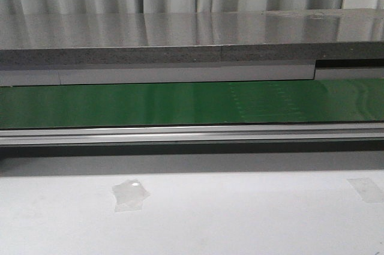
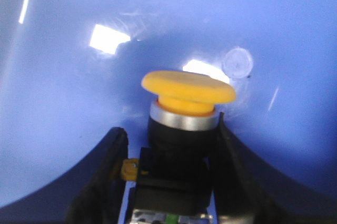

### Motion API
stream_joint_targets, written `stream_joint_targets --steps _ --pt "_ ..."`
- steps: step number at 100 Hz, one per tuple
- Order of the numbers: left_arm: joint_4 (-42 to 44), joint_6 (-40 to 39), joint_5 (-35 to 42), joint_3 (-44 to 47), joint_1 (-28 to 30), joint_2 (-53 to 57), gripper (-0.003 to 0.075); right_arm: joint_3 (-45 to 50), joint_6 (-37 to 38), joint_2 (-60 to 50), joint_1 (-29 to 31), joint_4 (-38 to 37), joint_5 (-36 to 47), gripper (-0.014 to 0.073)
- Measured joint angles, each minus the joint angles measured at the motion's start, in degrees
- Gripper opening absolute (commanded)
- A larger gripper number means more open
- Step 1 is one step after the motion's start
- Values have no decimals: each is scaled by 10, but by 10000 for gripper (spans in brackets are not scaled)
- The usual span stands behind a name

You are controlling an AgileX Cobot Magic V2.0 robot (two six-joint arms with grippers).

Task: Move button from left to right
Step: 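Carry the button over and set it on the conveyor belt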

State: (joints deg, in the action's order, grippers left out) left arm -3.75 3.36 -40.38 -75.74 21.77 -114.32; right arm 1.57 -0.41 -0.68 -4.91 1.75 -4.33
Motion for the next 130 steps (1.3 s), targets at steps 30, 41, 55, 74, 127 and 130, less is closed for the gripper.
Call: stream_joint_targets --steps 30,41,55,74,127,130 --pt "-1 30 -61 -46 0 61 81 0 0 0 0 0 0 -101" --pt "-21 54 -88 -62 0 82 81 0 0 0 0 0 0 -101" --pt "-56 104 -114 -70 -12 97 81 0 0 0 0 0 0 -101" --pt "-67 141 -148 -70 -55 98 81 0 0 0 0 0 0 -101" --pt "-58 150 -164 -70 -105 98 85 0 0 0 0 0 0 -101" --pt "-58 150 -164 -70 -105 98 85 0 0 0 0 0 0 -101"
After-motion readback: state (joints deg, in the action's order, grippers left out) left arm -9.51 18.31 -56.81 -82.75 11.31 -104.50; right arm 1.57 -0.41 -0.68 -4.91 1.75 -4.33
